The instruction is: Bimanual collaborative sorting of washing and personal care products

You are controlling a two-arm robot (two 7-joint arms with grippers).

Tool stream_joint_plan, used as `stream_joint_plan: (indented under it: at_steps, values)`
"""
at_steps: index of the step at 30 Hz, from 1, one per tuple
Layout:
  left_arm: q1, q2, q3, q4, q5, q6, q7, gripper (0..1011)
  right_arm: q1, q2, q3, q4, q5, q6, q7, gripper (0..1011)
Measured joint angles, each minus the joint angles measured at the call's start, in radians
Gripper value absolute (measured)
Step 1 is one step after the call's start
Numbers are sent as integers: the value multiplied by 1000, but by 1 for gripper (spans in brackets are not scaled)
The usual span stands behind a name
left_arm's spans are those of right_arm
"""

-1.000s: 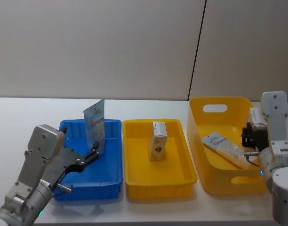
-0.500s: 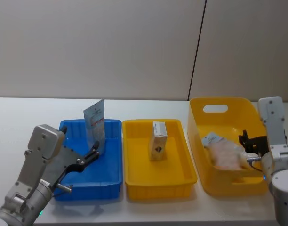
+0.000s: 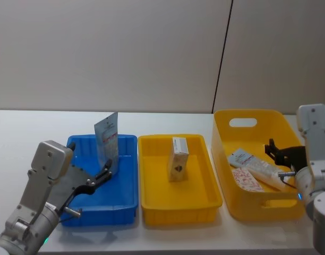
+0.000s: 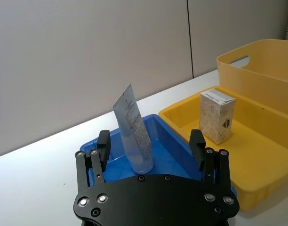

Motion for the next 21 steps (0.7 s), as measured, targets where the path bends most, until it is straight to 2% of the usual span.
stream_joint_plan:
  at_steps: [10,15,21]
  values:
    - [0,0,0,0,0,0,0,1001,-11,-25,33,-48,68,-71,49,1003]
    - [0,0,0,0,0,0,0,1001,-16,-22,30,-49,73,-76,52,1003]
    - [0,0,0,0,0,0,0,1001,-44,3,8,-63,106,-115,70,1003]
